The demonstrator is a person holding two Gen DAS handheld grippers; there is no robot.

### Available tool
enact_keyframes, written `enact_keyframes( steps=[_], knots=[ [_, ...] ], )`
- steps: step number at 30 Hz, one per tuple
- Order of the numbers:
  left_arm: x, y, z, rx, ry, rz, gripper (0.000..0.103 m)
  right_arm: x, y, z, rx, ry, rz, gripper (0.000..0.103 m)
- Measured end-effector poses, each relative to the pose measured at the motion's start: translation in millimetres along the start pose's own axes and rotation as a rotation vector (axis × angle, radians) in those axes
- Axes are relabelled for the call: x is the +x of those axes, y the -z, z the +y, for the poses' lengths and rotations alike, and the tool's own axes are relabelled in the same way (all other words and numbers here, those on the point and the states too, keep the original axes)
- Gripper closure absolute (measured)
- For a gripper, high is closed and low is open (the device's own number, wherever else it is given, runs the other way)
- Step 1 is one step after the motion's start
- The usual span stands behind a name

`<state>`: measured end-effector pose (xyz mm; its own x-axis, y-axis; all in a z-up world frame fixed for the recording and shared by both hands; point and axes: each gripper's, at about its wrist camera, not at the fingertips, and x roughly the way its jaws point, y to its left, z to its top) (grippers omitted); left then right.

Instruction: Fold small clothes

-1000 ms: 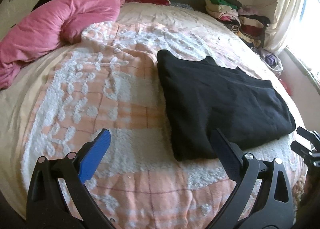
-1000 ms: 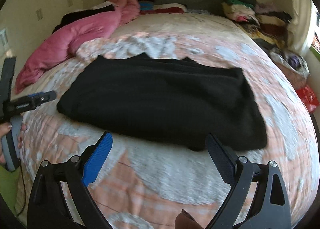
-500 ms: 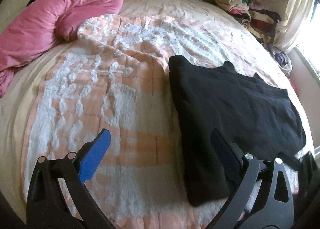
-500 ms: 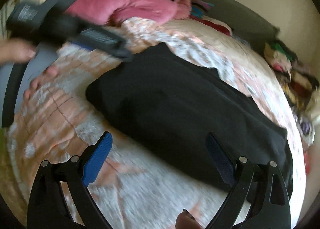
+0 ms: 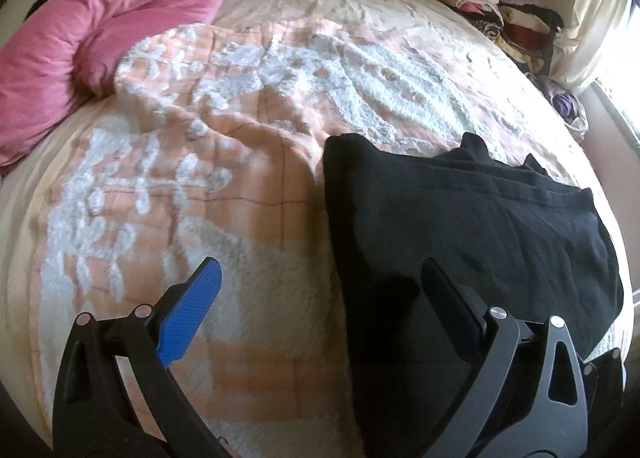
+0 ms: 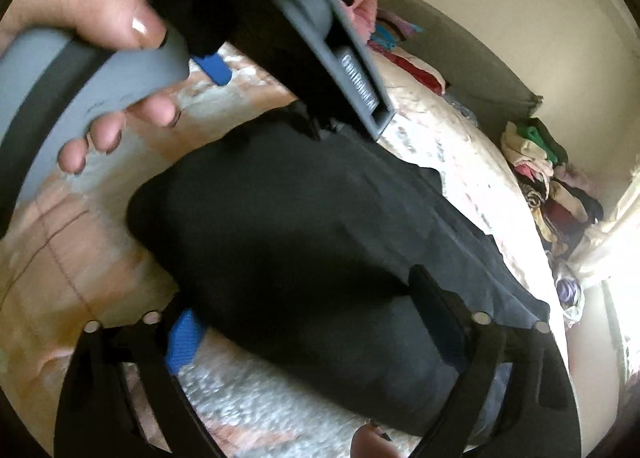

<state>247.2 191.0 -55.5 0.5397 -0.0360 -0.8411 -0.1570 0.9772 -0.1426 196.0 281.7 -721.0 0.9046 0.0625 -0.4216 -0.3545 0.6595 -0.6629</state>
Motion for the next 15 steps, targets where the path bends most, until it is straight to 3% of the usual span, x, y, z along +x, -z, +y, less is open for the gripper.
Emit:
enact_keyframes(
  steps=[3,5,7,11,12,13,15],
  knots=[
    [10,-4,-2,-0.017,0.032,0.03,0.01,-1,2,-7,0.032,-0.017,-0.021,0.039],
    [14,-5,-3,-0.039,0.06,0.039,0.01,-10,4,-14,0.061,-0.034,-0.048,0.063],
    [14,-6,-6,-0.061,0.092,0.042,0.01,-20,5,-23,0.094,-0.037,-0.076,0.075],
    [7,-9,-22,-0.059,0.143,0.023,0.01,-38,9,-48,0.19,-0.057,-0.122,0.083],
    [2,-10,-29,-0.052,0.167,0.009,0.014,-43,11,-51,0.207,-0.053,-0.13,0.083],
    [-3,-12,-37,-0.038,0.179,-0.01,0.03,-47,13,-58,0.231,-0.044,-0.141,0.085],
    [-16,-15,-59,0.003,0.195,-0.049,0.051,-56,17,-71,0.277,-0.033,-0.155,0.087]
  ],
)
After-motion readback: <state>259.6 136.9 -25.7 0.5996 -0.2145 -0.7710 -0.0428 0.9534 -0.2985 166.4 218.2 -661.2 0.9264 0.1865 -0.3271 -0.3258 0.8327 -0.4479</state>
